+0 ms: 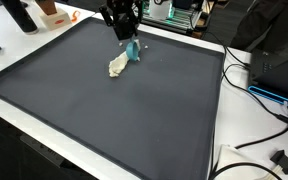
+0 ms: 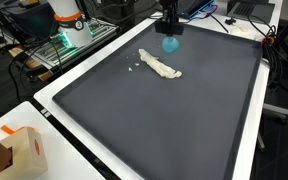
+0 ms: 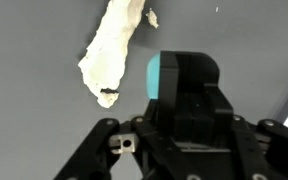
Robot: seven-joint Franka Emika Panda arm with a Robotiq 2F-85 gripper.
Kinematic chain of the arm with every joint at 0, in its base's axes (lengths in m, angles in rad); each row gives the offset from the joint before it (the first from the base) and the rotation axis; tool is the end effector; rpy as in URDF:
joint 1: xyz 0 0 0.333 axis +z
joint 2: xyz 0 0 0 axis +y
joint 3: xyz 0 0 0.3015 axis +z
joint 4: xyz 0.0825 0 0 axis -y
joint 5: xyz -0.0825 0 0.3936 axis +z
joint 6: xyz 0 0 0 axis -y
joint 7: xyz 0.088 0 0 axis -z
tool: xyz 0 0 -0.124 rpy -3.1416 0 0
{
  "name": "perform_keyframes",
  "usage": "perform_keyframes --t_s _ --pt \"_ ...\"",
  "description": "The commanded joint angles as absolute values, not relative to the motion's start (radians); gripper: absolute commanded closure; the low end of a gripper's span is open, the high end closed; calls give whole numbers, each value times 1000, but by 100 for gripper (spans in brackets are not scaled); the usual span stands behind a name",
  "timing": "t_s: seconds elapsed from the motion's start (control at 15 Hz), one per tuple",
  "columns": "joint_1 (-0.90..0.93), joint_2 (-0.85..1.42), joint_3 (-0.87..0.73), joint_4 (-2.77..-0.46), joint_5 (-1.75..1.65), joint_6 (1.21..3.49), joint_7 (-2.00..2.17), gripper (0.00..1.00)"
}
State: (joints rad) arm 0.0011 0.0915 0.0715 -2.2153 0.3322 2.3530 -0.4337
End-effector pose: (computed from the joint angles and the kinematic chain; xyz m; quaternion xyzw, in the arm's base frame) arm 0.5493 0.0485 0.3040 -0.9827 -0.1365 -0.0443 0.1171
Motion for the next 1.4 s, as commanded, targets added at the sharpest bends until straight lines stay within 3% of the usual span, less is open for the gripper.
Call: perform_keyframes --t_s 0.0,1.33 --pt "-27 76 68 -2241 486 2319 -570 75" --pt "-108 121 -14 -2277 675 2008 -704 75"
